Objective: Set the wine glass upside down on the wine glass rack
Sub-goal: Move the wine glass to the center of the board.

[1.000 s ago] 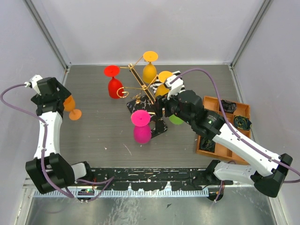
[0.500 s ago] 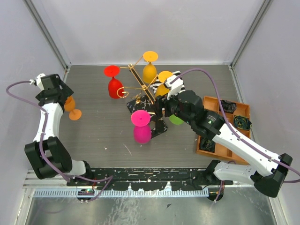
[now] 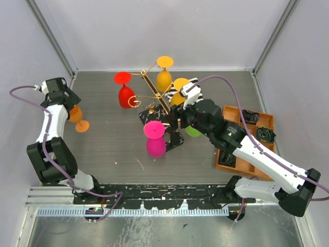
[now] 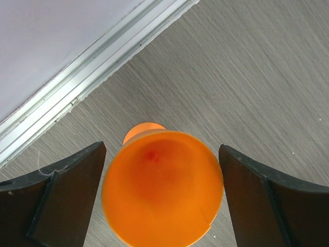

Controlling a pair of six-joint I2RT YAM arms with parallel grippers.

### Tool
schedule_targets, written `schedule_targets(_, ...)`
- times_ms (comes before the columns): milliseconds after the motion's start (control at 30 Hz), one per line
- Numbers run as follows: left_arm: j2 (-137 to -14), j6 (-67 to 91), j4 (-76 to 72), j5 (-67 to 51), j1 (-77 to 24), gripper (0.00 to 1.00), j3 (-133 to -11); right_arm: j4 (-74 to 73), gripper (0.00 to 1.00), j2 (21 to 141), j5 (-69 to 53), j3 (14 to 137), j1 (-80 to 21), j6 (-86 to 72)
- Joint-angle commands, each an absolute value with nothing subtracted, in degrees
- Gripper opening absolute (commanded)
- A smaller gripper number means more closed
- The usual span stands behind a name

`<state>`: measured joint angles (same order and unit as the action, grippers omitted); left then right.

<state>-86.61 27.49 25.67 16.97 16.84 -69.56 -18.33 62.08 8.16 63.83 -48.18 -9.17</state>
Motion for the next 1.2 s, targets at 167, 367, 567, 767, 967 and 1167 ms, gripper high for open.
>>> schedule_targets(167,-89.6,27.78,29.69,14.64,17.13,0.98,-72.05,-22.98,0.7,61.97,7.35,61.77,-47.91,-10.28)
schedule_targets(367,-90.67,27.69,31.05,13.07,17.14,0.98,-72.48,-23.0,0.7,61.62,7.51,61.44,-47.87,-10.31)
schedule_targets(567,-89.92,27.56,31.56,10.67,17.14,0.98,-71.86,-22.81,0.7,61.54,7.48,61.38,-47.9,-10.37)
schedule_targets(767,-88.72,27.66,31.48,8.61,17.14,0.98,-69.91,-22.67,0.7,61.6,7.23,61.44,-47.94,-10.62)
schedule_targets(967,-86.93,28.73,31.39,6.24,17.13,0.98,-68.3,-22.68,0.7,61.48,7.03,61.52,-47.92,-10.86)
schedule_targets(1167,-83.87,28.74,32.19,4.64,17.06,0.99,-66.48,-22.49,0.7,61.67,6.81,61.6,-47.94,-11.16)
